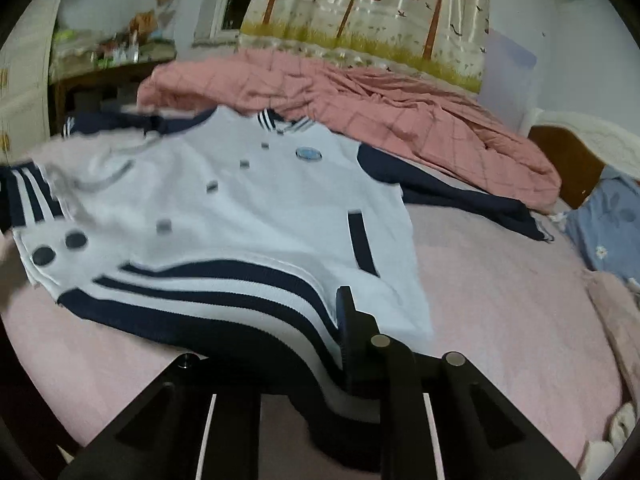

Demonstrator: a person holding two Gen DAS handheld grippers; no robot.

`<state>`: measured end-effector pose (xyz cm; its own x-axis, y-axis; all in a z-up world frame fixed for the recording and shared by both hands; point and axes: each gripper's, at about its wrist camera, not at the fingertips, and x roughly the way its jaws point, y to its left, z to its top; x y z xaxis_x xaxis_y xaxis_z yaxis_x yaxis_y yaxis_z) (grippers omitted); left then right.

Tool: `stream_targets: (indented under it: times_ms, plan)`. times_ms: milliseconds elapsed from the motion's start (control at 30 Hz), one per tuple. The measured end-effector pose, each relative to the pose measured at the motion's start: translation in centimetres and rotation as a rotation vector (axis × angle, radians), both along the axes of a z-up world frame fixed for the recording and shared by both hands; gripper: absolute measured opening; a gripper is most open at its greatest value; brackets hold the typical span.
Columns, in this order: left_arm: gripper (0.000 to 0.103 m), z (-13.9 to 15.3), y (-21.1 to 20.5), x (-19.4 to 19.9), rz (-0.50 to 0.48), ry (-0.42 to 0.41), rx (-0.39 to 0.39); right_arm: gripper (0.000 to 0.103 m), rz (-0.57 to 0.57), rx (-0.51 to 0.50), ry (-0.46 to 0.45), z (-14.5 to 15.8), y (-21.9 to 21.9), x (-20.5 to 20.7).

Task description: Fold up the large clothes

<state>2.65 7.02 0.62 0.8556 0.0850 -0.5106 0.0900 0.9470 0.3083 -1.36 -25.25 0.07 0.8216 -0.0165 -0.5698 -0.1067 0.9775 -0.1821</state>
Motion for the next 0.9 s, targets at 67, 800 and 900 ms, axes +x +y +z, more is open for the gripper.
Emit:
stream_targets:
  times_ms: [67, 800, 900]
  plan:
    - [0.023, 0.6, -0.1, 2.4, 0.003, 0.023, -0.028, 0.018, -0.005, 0.045, 0.003, 1.2, -0.5, 2.1]
    - [0.095, -0.9, 4.2, 10.0, -0.021, -0.021, -0.261, 0.079, -0.033, 0.159, -0.014, -0.7, -2.9, 16.0]
    - [0.102, 0.6, 5.7, 8.8, -0.039, -0.059, -0.358, 0.082, 0.001, 0.171, -0.040, -0.4, -3.1, 14.4]
